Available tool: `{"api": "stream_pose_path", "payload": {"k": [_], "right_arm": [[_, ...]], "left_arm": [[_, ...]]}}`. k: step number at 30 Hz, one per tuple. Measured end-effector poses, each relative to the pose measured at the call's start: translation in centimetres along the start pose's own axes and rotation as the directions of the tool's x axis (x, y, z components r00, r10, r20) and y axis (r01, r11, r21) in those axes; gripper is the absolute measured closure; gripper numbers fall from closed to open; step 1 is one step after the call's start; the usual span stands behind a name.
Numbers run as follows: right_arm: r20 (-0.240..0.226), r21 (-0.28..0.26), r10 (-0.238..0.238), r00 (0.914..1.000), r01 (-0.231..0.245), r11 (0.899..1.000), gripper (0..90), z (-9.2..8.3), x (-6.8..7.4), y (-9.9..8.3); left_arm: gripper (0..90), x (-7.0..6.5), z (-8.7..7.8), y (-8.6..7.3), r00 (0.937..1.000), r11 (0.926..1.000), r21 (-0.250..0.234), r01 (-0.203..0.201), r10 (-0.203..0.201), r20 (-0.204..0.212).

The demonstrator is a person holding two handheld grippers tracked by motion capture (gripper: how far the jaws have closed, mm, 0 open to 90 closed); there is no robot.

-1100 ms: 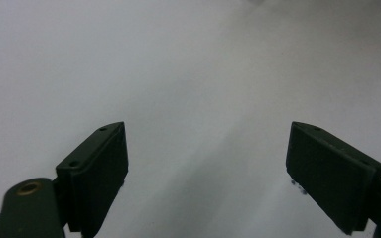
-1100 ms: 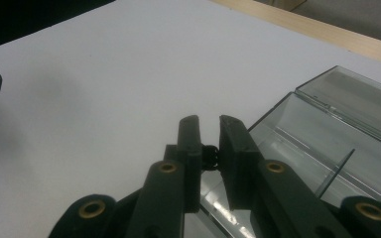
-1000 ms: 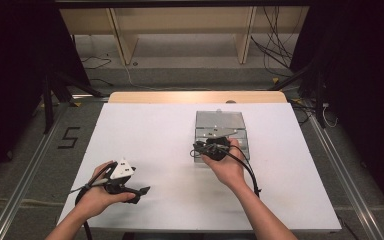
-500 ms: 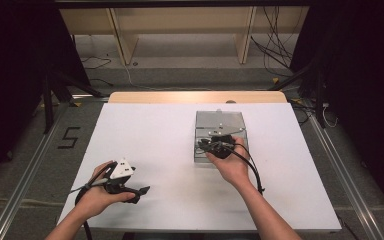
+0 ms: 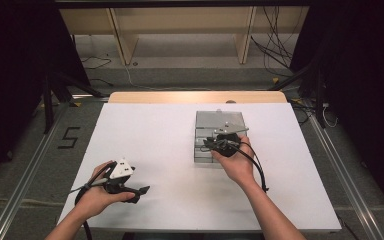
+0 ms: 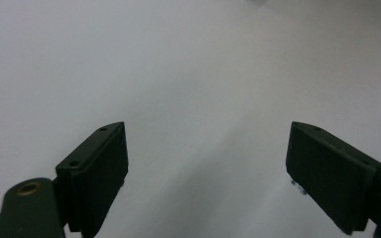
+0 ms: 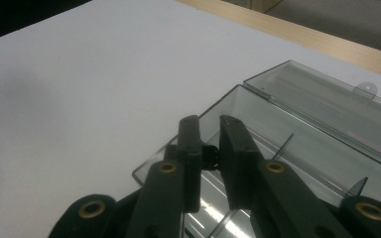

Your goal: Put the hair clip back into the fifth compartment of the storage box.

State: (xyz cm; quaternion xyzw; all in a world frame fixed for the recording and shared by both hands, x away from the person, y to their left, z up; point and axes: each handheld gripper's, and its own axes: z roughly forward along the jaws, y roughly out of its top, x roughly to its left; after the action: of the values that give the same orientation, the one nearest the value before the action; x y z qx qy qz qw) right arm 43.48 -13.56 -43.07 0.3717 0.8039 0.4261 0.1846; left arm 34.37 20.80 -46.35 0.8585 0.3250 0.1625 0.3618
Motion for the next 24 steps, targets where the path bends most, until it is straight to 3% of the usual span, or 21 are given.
{"api": "stream_pose_path", "payload": {"k": [24], "right_arm": [[0.028, 0.011, 0.021, 0.9994, -0.021, 1.0, 80.5, -0.6, -1.2, -1.1]], "left_arm": [[16.0, 0.0, 0.0, 0.0, 1.0, 1.0, -0.003, 0.001, -0.001, -0.003]]}}
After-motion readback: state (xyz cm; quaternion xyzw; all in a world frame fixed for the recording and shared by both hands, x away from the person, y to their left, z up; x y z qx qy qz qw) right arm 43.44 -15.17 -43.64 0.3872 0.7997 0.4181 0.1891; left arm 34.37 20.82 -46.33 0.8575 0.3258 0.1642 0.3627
